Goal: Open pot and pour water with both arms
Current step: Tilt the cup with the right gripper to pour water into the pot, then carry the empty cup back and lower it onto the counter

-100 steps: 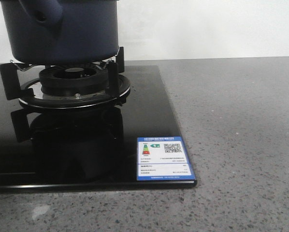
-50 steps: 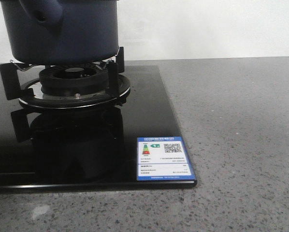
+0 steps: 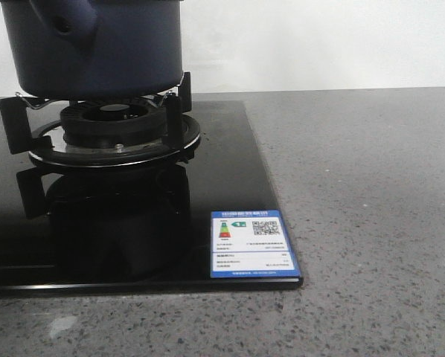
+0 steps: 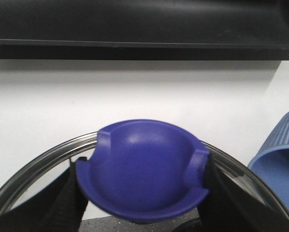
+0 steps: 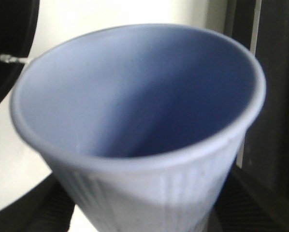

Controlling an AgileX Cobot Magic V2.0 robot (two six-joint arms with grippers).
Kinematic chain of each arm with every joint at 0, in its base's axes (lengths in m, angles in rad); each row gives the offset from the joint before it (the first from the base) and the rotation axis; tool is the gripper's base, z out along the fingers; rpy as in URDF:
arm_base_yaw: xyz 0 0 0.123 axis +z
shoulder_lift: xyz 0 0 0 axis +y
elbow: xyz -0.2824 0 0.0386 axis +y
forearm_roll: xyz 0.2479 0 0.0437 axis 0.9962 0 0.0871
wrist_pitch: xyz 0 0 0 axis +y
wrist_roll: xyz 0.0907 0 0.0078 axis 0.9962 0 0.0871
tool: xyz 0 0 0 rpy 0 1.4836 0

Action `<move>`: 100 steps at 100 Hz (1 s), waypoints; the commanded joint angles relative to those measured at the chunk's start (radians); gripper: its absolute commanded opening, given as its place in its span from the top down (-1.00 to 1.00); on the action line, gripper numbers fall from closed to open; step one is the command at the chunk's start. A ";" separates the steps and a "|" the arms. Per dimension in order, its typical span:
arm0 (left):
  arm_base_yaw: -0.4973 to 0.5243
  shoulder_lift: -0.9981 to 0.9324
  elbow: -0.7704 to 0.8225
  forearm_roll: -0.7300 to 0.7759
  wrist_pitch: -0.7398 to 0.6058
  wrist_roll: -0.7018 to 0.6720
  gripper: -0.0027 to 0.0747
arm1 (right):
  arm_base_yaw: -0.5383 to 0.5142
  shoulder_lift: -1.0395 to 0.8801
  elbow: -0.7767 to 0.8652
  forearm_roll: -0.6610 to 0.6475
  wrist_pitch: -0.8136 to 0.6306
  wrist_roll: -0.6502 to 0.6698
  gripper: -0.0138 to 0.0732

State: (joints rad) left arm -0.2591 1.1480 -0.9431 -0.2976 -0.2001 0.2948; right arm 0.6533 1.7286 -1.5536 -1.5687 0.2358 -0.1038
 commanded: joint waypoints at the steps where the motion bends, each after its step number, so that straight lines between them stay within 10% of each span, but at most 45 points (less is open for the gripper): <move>1: 0.002 -0.030 -0.037 0.004 -0.114 -0.004 -0.07 | 0.001 -0.048 -0.038 0.010 0.025 0.038 -0.10; 53: 0.002 -0.030 -0.037 0.004 -0.114 -0.004 -0.07 | -0.012 -0.104 -0.038 0.098 0.176 0.686 -0.10; 100: 0.002 -0.030 -0.037 0.004 -0.112 -0.004 -0.07 | -0.245 -0.299 0.094 0.224 0.083 1.243 -0.10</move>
State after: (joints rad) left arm -0.2591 1.1480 -0.9431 -0.2976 -0.2001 0.2948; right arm 0.4412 1.5156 -1.4902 -1.3176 0.4060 1.0836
